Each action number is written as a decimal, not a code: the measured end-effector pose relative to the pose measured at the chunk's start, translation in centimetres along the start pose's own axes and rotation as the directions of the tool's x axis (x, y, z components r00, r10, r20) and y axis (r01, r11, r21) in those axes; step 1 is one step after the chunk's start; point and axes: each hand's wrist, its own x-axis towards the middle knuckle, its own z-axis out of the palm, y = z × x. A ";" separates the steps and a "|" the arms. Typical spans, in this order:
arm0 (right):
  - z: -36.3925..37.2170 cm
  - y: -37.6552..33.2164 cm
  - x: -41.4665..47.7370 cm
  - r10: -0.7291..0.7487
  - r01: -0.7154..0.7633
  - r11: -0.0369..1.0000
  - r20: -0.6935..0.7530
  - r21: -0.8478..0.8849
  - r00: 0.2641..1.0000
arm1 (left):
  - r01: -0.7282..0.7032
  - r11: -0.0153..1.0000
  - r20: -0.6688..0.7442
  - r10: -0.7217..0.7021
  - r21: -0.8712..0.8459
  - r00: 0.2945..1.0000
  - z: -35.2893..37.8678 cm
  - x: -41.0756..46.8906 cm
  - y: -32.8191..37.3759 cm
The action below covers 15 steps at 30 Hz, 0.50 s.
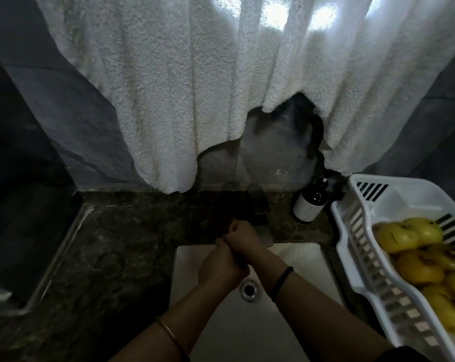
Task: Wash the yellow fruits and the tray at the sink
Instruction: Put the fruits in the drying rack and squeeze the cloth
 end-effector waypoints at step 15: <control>-2.3 1.6 0.2 -0.292 -0.187 0.443 0.339 0.877 0.894 | 0.401 0.358 0.425 -0.014 -0.843 0.905 -6.3 -0.1 2.6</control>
